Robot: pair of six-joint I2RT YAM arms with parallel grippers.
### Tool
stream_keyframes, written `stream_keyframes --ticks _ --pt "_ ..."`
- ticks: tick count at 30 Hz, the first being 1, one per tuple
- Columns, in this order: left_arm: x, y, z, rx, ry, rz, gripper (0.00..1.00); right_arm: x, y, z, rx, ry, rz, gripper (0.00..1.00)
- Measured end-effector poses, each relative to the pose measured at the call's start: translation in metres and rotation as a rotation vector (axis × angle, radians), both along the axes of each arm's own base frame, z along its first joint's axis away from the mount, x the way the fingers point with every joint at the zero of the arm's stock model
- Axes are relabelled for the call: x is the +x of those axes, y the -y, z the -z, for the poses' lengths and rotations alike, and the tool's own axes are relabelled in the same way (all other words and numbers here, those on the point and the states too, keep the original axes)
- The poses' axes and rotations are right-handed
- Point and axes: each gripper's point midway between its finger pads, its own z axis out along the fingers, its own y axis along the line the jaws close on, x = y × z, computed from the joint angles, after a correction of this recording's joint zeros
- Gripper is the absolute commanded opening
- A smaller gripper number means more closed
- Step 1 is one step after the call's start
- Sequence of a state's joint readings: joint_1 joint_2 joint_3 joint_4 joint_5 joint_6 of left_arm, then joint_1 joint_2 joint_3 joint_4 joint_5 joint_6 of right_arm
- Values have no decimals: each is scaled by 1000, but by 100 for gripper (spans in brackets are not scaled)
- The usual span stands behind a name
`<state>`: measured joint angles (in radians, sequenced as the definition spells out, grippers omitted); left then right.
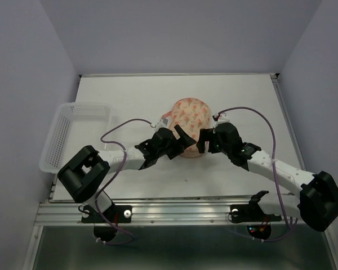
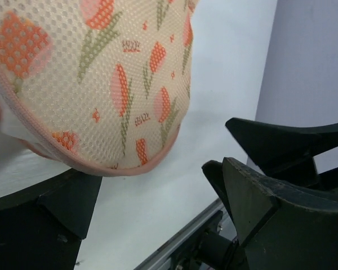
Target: Unzip the laundry bag and remove the bra
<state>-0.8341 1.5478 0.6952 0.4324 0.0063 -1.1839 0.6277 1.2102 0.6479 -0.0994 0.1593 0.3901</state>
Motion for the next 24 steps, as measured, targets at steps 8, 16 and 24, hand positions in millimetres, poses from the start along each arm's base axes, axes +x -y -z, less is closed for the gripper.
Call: stream_keyframes --ticks 8,16,24 --pt "20 -2 -42 29 106 -8 99 18 0 -67 -13 128 -8 100" --pt "44 -12 -73 110 226 22 99 36 -14 -92 -20 161 -37 100" --pt "32 -12 -62 140 208 121 99 37 -7 -102 -42 198 -23 100"
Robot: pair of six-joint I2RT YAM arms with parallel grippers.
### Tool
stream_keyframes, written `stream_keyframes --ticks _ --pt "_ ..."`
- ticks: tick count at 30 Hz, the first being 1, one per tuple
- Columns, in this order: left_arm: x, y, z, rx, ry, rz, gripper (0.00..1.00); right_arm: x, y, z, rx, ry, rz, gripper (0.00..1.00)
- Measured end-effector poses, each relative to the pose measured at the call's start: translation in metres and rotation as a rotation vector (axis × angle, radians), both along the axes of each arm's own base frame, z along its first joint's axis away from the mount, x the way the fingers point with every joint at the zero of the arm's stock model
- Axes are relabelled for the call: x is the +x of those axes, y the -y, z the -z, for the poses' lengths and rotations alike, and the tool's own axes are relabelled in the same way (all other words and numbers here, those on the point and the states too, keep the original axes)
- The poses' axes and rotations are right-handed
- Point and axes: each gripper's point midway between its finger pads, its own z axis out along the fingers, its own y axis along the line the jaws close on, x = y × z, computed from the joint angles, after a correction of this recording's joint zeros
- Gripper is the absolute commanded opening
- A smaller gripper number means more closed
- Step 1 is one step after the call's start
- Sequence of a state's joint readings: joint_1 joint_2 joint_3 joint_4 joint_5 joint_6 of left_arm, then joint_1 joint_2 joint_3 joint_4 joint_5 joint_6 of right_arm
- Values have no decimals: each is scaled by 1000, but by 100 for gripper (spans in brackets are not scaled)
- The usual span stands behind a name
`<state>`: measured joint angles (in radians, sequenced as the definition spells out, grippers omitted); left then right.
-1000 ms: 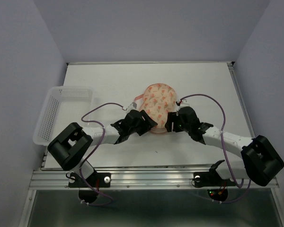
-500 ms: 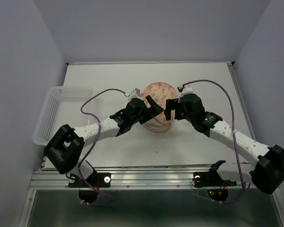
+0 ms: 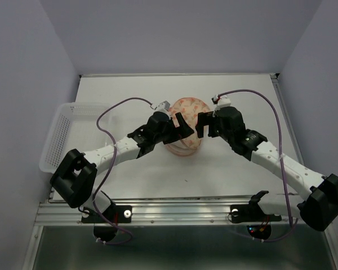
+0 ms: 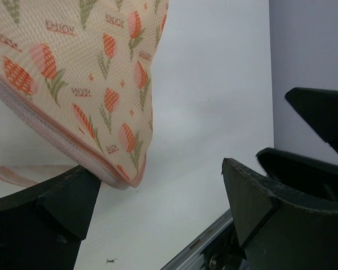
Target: Unzip the laundry bag and remove the bra
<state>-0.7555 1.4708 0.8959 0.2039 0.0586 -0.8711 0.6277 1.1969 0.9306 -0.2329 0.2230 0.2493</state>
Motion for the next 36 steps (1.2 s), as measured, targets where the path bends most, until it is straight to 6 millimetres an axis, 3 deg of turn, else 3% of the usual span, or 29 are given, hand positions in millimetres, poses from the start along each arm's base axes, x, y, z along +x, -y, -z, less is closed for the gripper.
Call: stream_keyframes --ticks 4,7,9,13,18,20,22,25,26,31,35,36 --pt "-14 5 7 8 -20 73 99 0 13 -22 6 70 50 100" --pt "-43 8 32 29 -76 143 99 -1 20 -36 19 110 76 100" --pt "-67 5 57 46 -142 176 99 0 23 -38 17 118 90 100" --pt "-95 6 79 60 -216 215 99 0 31 -33 -3 117 126 100" --pt "-95 36 52 13 -168 265 99 1 37 -32 -11 122 152 100" --pt "-86 43 35 12 -118 265 99 1 37 -34 -4 127 153 100" --pt "-64 39 13 15 -54 224 99 2 34 -33 -5 119 142 100" --pt "-28 4 -11 0 0 126 99 14 19 -27 -10 89 111 100" --pt "-1 -25 -24 -6 34 41 99 18 11 -24 -7 77 91 100" --pt "73 -131 -55 96 108 -237 99 42 -35 -9 38 17 -25 98" --pt "83 -174 -79 170 148 -309 99 65 -79 8 53 -16 -98 97" --pt "82 -184 -90 184 172 -324 99 68 -93 20 47 -32 -120 97"
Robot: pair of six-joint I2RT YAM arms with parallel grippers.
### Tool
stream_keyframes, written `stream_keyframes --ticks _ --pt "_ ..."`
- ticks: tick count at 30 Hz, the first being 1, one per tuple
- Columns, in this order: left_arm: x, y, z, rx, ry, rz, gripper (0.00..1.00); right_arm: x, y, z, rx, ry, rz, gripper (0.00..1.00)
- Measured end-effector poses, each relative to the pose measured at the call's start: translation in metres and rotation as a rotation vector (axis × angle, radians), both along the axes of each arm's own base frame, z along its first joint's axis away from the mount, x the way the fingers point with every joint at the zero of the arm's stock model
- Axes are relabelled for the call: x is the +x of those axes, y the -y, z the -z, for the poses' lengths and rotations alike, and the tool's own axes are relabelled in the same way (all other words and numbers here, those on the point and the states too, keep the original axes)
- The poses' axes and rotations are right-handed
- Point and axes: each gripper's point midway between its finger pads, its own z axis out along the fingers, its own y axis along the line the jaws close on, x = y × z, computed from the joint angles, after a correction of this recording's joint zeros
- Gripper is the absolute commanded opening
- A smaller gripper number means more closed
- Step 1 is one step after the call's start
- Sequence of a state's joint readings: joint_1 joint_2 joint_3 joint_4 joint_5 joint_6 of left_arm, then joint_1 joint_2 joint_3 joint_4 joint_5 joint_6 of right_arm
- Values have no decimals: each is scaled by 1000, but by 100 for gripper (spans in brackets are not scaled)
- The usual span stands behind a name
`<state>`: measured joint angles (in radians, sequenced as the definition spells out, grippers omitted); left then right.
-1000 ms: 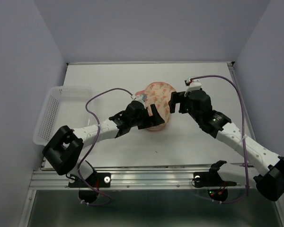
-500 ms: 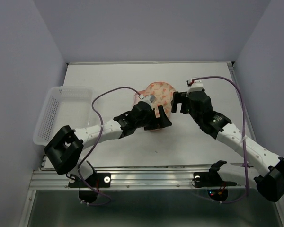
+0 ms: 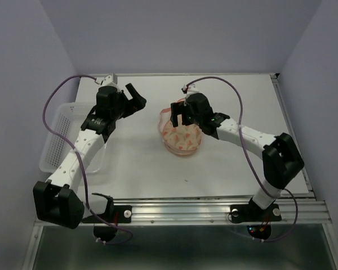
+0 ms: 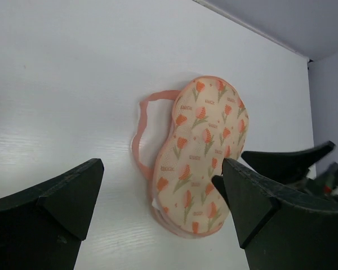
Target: Unzip the laundry bag and remove the bra
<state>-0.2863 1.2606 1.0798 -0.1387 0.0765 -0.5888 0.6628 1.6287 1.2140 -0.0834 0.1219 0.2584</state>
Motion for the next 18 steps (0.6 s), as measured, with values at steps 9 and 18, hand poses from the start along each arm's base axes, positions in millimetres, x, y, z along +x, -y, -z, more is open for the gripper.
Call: stream_keyframes --ticks 9,18 --pt "-19 -51 -10 138 46 -32 99 -18 -65 118 -120 -140 -148 95" --pt "-30 -89 38 158 -57 -94 99 -85 -18 123 -123 -175 -191 95"
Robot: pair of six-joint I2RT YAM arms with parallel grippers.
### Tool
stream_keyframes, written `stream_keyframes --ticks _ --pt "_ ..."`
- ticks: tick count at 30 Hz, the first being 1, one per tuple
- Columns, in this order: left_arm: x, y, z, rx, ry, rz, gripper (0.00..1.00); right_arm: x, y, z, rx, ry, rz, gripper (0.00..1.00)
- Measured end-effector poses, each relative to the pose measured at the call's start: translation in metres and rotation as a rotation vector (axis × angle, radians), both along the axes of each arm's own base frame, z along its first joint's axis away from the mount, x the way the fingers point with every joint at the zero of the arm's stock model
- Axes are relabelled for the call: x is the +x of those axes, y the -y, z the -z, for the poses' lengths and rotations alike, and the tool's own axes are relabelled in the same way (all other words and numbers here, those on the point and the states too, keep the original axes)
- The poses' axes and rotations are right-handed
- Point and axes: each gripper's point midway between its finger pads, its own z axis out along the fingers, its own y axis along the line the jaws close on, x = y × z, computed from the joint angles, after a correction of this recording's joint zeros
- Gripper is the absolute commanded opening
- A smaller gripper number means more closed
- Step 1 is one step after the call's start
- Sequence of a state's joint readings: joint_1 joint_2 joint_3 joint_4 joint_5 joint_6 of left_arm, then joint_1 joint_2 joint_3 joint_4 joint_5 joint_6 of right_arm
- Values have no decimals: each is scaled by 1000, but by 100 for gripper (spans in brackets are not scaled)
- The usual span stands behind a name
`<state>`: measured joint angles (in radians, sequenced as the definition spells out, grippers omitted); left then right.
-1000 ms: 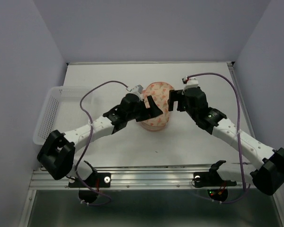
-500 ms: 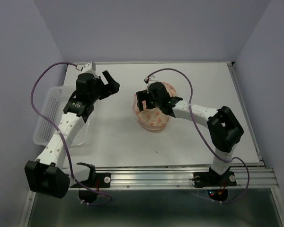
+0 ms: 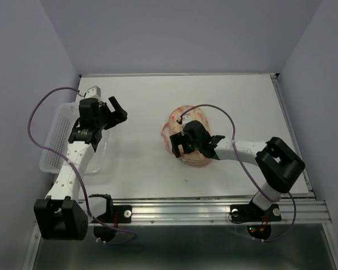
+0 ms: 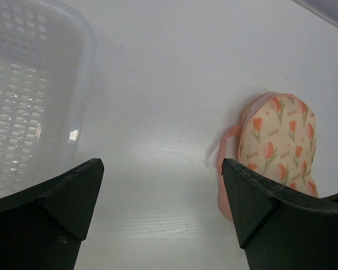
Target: Unzip the laundry bag and remove the bra
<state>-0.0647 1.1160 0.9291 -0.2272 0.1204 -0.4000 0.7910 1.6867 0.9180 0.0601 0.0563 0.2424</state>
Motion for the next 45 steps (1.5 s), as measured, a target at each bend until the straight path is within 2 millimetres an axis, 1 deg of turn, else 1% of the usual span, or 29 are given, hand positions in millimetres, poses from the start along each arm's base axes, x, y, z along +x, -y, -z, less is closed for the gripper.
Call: stream_keyframes --ticks 3,6,7,10,12,14,15,18,20,23,32,33,37,38,39,40,41,42,43,45 --pt "-2 -7 -7 -24 31 -4 99 -13 16 -6 -26 -12 6 96" --pt "-2 -14 -15 -44 59 -12 99 -13 18 -21 -15 6 8 95" --pt "-1 -17 -17 -49 68 -16 99 -11 16 -27 -12 15 9 94" --pt "1 -22 -20 -57 83 -27 99 5 10 -46 -10 68 23 88" --pt "1 -22 -19 -57 84 -26 99 18 4 -56 -15 107 35 81" --pt "-1 -22 -17 -57 80 -26 99 28 0 -59 -33 130 42 77" --pt "-1 -22 -17 -57 80 -26 99 32 -2 -57 -50 138 45 67" --pt "-1 -22 -17 -57 82 -26 99 37 -7 -43 -128 148 41 51" --pt "-1 -22 -17 -57 82 -26 99 35 -14 -30 -192 154 26 51" --pt "-1 -22 -17 -57 82 -26 99 34 -14 -18 -259 165 26 50" --pt "-1 -22 -17 -57 82 -26 99 35 -5 -2 -396 203 51 48" --pt "-1 -22 -17 -57 82 -26 99 35 -4 -1 -406 204 52 42" --pt "-1 -22 -17 -57 82 -25 99 33 -3 8 -453 211 54 33" --pt "-1 -22 -17 -57 82 -24 99 33 -2 10 -461 212 54 29" --pt "-1 -22 -17 -59 82 -22 99 33 -3 11 -468 215 53 21" --pt "-1 -21 -17 -60 82 -20 99 33 -3 13 -477 217 54 17" --pt "-1 -21 -17 -61 82 -18 99 32 -2 14 -486 221 54 8" --pt "-1 -21 -17 -61 83 -17 99 33 -2 14 -491 225 56 4" --pt "-1 -20 -17 -62 83 -15 99 33 -2 13 -495 228 54 1" --pt "-1 -20 -17 -63 83 -13 99 34 -2 11 -496 234 60 1"
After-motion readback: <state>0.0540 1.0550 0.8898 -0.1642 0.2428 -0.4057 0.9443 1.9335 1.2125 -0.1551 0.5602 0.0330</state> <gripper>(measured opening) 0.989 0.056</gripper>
